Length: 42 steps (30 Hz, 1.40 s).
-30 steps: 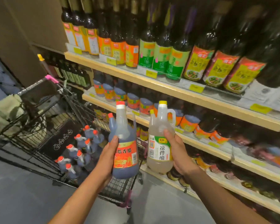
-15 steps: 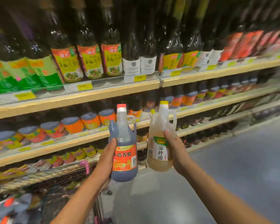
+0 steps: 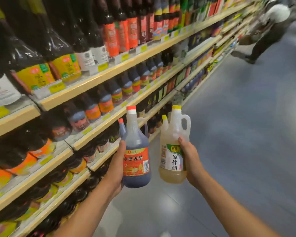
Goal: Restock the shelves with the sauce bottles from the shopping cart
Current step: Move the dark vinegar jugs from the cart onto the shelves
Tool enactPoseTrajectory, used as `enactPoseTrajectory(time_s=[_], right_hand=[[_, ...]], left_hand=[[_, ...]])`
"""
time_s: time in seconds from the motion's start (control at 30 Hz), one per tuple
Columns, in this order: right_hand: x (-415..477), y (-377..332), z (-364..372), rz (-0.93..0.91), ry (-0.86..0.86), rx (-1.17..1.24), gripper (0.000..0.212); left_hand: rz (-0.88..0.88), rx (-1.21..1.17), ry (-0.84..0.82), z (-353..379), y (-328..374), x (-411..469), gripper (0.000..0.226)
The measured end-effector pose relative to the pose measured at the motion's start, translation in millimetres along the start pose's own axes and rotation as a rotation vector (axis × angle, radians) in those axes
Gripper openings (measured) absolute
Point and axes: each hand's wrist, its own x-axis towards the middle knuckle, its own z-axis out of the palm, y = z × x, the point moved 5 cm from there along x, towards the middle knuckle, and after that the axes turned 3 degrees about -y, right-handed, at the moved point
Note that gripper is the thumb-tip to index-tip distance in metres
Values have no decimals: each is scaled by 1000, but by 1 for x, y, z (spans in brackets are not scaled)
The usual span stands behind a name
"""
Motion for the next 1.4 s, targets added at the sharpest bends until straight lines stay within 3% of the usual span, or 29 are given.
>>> enactPoseTrajectory(time_s=[0.43,0.53,0.73,1.0,1.07,1.23,1.4], right_hand=[[75,-42,-156,-34,257,72,63],[106,-51,-175,-39,300,96,64],[181,-72,-209,-55,396,140,65],[266,-98,-262,-59,530,177,53],[283,-105,-282,-59,574,190,57],[329,-121,-349,-73,637,177,60],[384,-137,-435,-60,682,110,63]], left_hand=[[-43,93,-231,162,-1,113,47],[-47,108,-285,184,12,153,65],[-38,140,-367,227,42,249,55],[-129,236,-513,301,60,367,75],[-148,239,-524,324,58,391,72],[-197,258,-591,402,51,448,59],[-210,286,-607,488,42,506,63]])
